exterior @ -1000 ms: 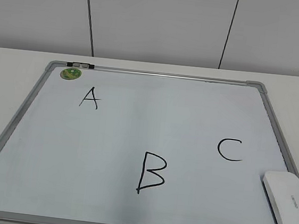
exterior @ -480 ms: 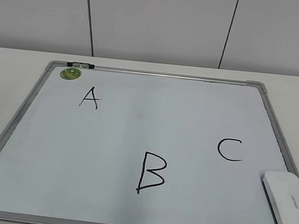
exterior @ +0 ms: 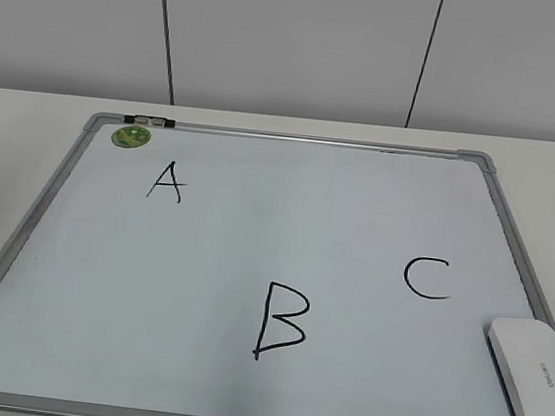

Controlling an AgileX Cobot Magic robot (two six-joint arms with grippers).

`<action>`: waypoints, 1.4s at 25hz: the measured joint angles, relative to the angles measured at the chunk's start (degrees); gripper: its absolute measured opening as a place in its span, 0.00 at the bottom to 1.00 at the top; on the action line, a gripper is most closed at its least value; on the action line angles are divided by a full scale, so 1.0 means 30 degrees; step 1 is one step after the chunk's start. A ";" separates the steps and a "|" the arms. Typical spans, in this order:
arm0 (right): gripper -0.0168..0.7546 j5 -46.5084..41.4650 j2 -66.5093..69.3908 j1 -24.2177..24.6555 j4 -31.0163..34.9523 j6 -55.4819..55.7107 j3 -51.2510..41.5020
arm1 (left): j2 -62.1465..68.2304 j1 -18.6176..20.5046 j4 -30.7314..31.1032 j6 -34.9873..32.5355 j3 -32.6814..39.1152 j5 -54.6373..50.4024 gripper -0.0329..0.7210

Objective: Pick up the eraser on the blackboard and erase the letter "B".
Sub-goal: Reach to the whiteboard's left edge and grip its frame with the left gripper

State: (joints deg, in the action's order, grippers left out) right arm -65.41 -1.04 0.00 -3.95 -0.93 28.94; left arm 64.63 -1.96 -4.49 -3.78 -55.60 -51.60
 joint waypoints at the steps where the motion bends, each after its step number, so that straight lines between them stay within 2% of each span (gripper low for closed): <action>1: 0.77 0.0000 0.0000 0.0000 0.0000 0.0000 0.0000 | 0.0999 0.0000 -0.0044 0.0000 -0.0422 -0.0244 0.86; 10: 0.77 0.0000 0.0000 0.0000 0.0000 0.0000 0.0000 | 0.8092 0.0000 -0.0088 -0.0246 -0.3921 -0.0949 0.83; 16: 0.77 0.0000 0.0000 0.0000 0.0000 0.0000 0.0000 | 1.1508 0.0000 -0.0234 -0.0259 -0.5244 -0.1134 0.80; 22: 0.77 0.0000 0.0000 0.0000 0.0000 0.0000 0.0000 | 1.3485 0.0000 -0.0890 -0.0997 -0.6254 -0.0999 0.77; 35: 0.77 0.0000 0.0000 0.0000 0.0000 0.0000 0.0000 | 1.5585 0.0000 -0.0890 -0.1199 -0.8317 -0.0949 0.61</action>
State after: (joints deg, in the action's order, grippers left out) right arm -65.41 -1.04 0.00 -3.95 -0.93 28.94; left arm 111.38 -1.96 -7.16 -7.38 -80.55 -54.45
